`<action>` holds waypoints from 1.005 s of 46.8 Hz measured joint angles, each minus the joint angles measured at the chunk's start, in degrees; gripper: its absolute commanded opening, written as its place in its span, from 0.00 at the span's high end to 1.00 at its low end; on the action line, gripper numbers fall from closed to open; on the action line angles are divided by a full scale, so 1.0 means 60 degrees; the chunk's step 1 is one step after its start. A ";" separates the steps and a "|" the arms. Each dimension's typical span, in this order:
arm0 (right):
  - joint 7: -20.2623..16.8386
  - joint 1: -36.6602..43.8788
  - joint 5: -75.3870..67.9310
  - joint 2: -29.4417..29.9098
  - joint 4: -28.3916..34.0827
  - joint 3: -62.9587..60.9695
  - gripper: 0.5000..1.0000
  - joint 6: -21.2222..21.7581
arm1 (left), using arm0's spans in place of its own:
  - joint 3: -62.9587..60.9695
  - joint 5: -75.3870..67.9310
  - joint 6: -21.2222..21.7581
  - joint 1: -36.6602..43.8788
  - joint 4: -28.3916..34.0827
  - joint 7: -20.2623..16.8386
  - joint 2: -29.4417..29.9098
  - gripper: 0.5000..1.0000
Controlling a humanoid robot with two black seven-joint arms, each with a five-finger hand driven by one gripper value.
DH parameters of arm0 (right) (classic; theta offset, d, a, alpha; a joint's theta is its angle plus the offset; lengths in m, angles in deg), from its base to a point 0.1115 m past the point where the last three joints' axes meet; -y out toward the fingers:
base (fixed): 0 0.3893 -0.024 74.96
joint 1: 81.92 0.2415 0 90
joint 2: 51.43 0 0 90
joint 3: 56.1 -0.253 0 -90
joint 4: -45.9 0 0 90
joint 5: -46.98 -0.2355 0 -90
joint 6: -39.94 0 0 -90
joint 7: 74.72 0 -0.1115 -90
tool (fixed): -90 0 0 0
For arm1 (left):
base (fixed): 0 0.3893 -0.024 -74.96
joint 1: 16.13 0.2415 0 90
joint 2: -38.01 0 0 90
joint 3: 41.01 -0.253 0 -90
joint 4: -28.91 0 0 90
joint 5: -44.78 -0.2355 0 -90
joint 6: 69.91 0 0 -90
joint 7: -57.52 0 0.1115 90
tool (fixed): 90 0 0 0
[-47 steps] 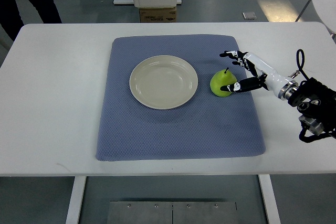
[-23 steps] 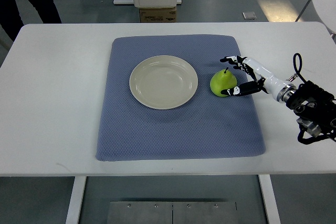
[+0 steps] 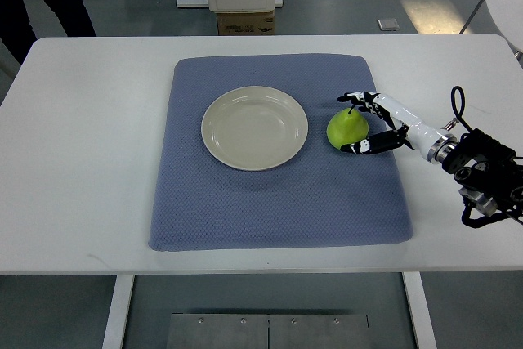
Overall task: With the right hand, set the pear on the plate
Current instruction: 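Close the right hand fingers around the green pear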
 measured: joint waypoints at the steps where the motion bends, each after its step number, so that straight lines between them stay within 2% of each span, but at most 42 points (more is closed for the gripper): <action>1: 0.0000 0.0000 0.0000 0.0000 0.0001 0.0003 0.11 0.0000 | 0.0002 0.0000 0.0000 -0.0001 0.0000 0.0000 0.0000 0.00; 11: 0.0017 -0.0001 0.0028 -0.0001 0.0001 0.0005 0.13 0.0000 | 0.0001 0.0000 0.0000 0.0000 0.0000 0.0000 0.0000 0.00; 42: 0.0018 -0.0052 0.0029 0.0293 -0.0110 0.0019 0.13 0.0000 | 0.0002 0.0000 -0.0001 0.0000 0.0002 0.0000 0.0000 0.00; 47: 0.0018 -0.0050 0.0038 0.0306 -0.0114 0.0019 0.18 0.0000 | 0.0002 0.0000 -0.0001 0.0000 0.0002 0.0000 0.0000 0.00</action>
